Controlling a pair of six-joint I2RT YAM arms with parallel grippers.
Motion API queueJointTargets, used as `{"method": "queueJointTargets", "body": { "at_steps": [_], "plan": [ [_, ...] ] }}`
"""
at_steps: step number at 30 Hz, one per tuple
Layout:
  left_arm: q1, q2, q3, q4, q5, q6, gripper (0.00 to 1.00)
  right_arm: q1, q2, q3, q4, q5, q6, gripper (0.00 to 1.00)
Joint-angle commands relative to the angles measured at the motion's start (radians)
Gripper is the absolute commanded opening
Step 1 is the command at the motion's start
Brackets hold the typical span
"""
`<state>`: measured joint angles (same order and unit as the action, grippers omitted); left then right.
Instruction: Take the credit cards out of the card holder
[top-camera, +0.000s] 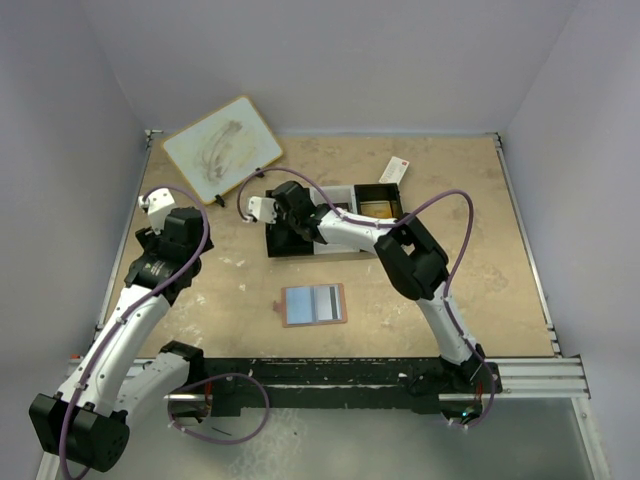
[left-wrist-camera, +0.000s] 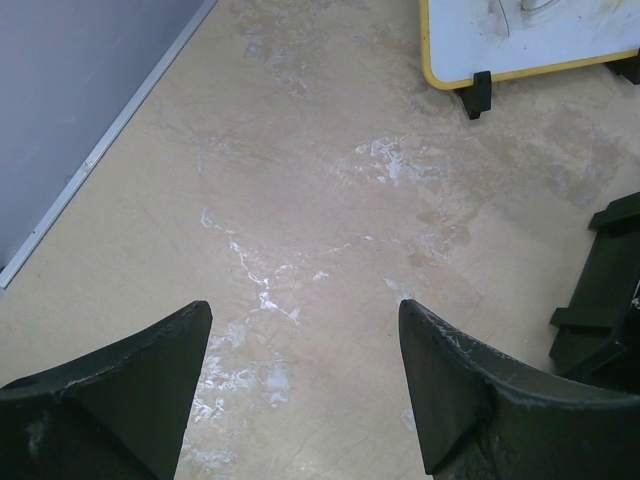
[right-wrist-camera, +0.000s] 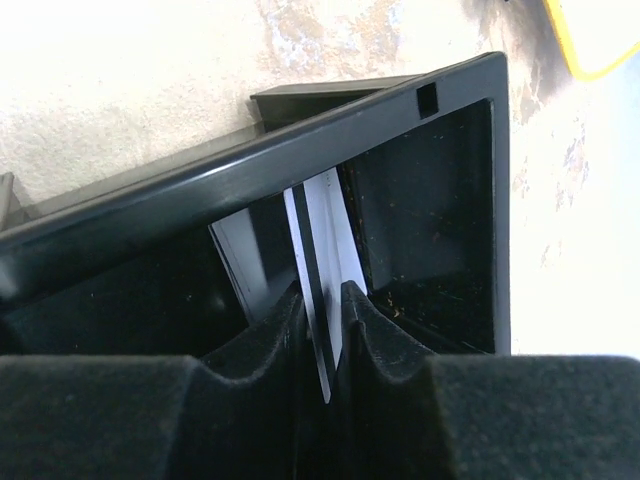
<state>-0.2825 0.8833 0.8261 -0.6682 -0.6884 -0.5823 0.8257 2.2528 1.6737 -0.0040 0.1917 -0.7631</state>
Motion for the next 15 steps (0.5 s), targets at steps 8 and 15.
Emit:
{"method": "queueJointTargets", "body": {
  "at_steps": [8, 15],
  "plan": [
    [0.005, 0.006, 0.005, 0.035, -0.001, 0.013, 0.73, 0.004, -0.043, 0.076, -0.086, -0.048, 0.002, 0.37],
    [0.005, 0.014, 0.003, 0.036, 0.013, 0.015, 0.73, 0.004, -0.104, 0.054, -0.069, -0.104, 0.053, 0.55]
  ]
}}
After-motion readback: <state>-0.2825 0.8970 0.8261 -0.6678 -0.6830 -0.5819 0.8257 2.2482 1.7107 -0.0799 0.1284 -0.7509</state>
